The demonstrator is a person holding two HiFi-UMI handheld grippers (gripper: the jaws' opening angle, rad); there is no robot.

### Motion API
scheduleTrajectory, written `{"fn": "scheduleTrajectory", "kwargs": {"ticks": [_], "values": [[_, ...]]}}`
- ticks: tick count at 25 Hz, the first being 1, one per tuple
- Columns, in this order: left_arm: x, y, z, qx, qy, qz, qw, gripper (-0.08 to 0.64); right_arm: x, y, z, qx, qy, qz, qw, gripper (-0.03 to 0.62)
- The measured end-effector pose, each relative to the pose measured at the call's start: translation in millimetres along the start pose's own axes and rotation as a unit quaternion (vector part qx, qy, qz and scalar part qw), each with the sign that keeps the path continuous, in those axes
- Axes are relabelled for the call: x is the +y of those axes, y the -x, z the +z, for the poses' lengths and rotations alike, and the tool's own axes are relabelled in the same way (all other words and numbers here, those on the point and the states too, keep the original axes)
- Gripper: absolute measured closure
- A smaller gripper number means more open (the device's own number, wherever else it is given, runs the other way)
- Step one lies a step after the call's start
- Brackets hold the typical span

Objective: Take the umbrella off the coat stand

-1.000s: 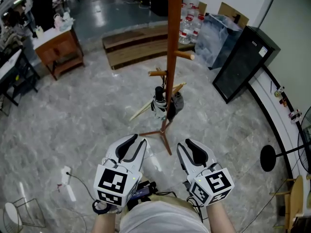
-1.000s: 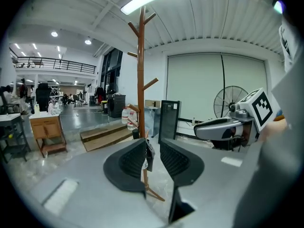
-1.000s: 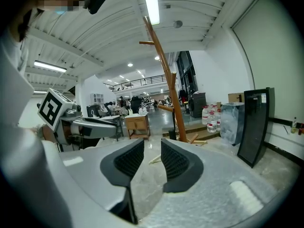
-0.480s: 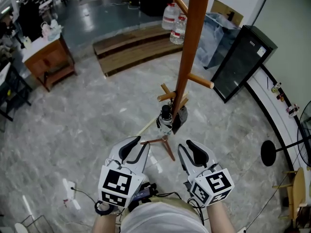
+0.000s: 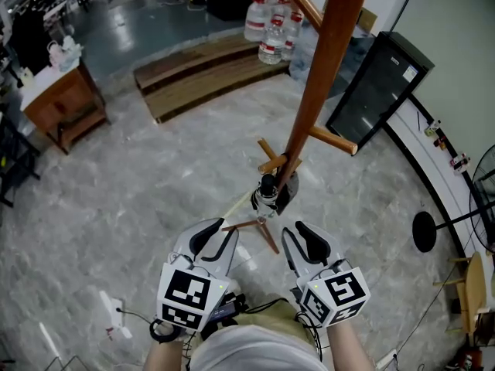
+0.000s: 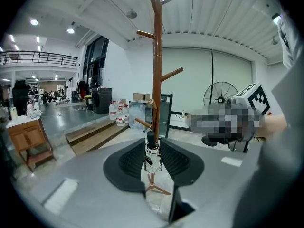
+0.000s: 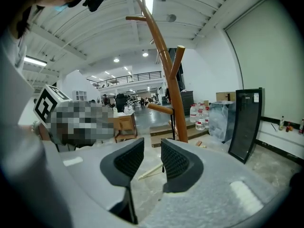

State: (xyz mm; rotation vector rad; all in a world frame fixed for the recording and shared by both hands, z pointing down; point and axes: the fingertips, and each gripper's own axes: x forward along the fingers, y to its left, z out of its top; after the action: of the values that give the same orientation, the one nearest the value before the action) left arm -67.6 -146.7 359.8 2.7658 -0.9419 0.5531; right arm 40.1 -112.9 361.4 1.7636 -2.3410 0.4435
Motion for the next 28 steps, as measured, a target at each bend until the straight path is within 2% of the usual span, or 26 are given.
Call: {"fn": "scheduleTrajectory", "kwargs": {"ticks": [8, 13, 28], "values": [[8, -7, -1, 0.002, 0.006, -0.005, 1.0, 0.463, -4, -16, 2, 0.0, 0.004, 0.0, 1.0, 0.485], [13, -15, 2, 0.005, 0.001, 0.004, 1.0, 0.463, -10, -27, 9, 0.004, 0.02, 0.007, 1.0, 0.518], [26, -40, 13, 0.003, 0.028, 0.058, 0.9979, 0.463, -49, -79, 12, 0.036, 0.046, 0.042, 0.997, 0.518]]}}
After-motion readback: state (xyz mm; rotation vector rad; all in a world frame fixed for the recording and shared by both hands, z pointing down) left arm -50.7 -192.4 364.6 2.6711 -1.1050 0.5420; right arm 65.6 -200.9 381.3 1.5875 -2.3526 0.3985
